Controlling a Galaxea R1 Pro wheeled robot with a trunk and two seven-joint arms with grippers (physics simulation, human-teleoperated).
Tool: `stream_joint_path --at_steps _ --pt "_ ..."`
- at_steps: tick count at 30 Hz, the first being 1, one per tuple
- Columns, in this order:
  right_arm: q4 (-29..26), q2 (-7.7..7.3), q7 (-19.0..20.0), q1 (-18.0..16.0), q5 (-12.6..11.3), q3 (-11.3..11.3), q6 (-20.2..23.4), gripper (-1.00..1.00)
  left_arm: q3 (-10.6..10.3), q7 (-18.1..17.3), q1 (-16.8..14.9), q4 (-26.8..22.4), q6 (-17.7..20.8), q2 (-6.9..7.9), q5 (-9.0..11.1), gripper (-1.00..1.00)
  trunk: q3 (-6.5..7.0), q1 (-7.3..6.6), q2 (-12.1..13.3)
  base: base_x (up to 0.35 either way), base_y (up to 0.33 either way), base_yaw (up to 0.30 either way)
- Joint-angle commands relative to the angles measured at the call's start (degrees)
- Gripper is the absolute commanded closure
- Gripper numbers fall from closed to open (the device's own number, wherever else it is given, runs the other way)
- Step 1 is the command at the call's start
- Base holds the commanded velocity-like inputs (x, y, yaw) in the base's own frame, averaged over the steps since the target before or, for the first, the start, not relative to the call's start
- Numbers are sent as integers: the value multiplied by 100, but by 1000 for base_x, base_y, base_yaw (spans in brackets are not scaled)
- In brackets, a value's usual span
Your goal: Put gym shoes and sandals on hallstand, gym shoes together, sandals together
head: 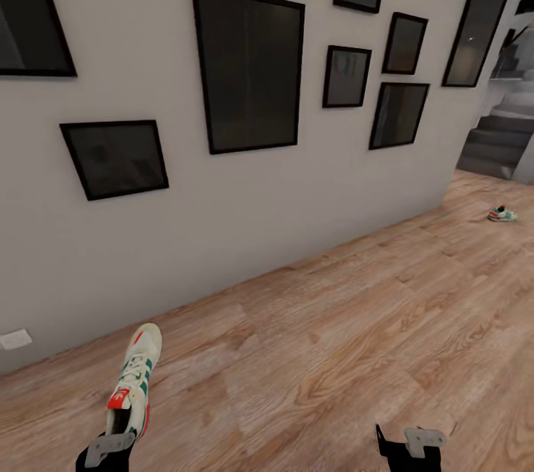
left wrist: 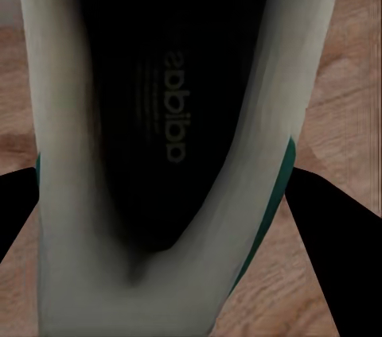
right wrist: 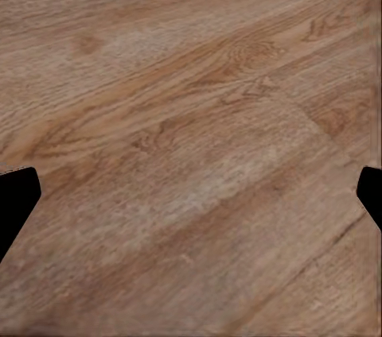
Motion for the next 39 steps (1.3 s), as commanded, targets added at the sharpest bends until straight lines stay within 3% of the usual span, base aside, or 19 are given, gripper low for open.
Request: stream_joint_path --at_steps 1,12,39 --pt "5 -4 -28 -5 -60 49 -21 -100 22 -55 -2 2 -1 0 54 100 -7 -1 -2 0 0 -300" --pt "5 0 -28 -5 -60 49 -21 -100 22 -55 -3 2 -2 -8 54 100 -31 -1 -2 205 -81 -300" --pt "14 0 -21 -5 -51 49 -21 -100 22 -55 -2 10 -10 -9 47 100 -92 -1 -2 288 -203 -300"
